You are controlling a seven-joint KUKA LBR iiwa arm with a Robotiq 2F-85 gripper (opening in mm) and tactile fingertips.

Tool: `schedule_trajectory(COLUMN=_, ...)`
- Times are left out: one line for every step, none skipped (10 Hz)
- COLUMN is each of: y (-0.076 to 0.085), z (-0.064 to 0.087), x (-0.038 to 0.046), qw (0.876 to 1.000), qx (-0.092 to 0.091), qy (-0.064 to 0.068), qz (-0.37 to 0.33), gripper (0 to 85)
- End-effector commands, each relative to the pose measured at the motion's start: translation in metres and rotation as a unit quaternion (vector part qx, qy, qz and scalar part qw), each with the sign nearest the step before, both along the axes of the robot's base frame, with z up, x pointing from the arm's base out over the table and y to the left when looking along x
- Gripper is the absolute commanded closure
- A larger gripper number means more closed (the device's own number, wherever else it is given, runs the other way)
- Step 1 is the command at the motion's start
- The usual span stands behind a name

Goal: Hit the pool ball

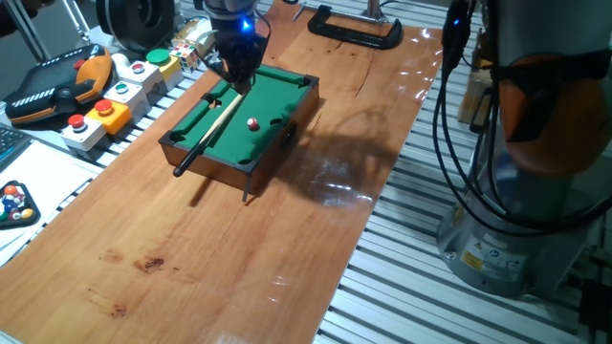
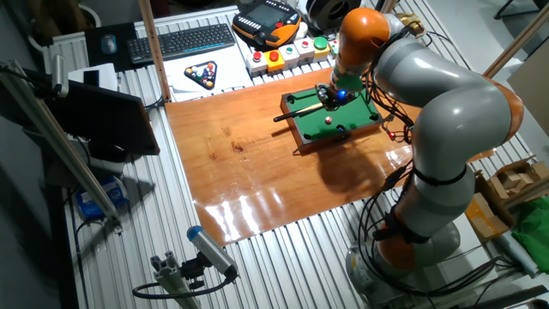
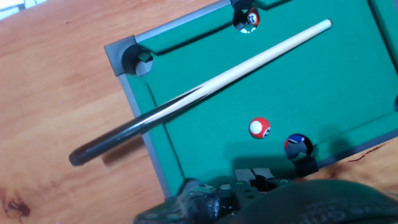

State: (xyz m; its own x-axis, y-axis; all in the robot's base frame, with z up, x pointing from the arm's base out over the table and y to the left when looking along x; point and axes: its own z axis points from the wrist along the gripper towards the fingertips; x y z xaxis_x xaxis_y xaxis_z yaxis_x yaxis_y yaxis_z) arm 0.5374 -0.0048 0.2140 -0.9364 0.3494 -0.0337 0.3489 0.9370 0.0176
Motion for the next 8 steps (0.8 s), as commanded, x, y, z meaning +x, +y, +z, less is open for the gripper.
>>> schedule_trajectory(y=-0.001, z=-0.002, x=0.0006, qw=1.000, qx=0.002, qy=0.001, qz=-0.002, gripper=83.7)
schedule_trajectory(y=-0.004, z=-0.004, x=0.0015, qw=1.000, qx=0.005, qy=0.002, qz=-0.008, gripper=84.3)
schedule_trajectory(y=-0.008, z=-0.007, x=0.0015, qw=1.000, qx=0.007, qy=0.002, qz=-0.016, gripper=84.3)
schedule_trajectory(y=-0.011, z=-0.009, x=0.0008, qw=1.000, qx=0.006, qy=0.001, qz=-0.025, gripper=84.3)
schedule_trajectory(y=-0.013, z=-0.010, x=0.0010, qw=1.000, qx=-0.002, qy=0.000, qz=-0.031, gripper=84.3)
schedule_trajectory(y=-0.013, z=-0.011, x=0.0019, qw=0.999, qx=-0.019, qy=-0.002, qz=-0.051, gripper=84.3)
schedule_trajectory(y=-0.014, z=-0.013, x=0.0033, qw=0.997, qx=-0.039, qy=-0.008, qz=-0.065, gripper=84.3)
schedule_trajectory(y=-0.015, z=-0.015, x=0.0055, qw=0.995, qx=-0.053, qy=-0.009, qz=-0.079, gripper=84.3)
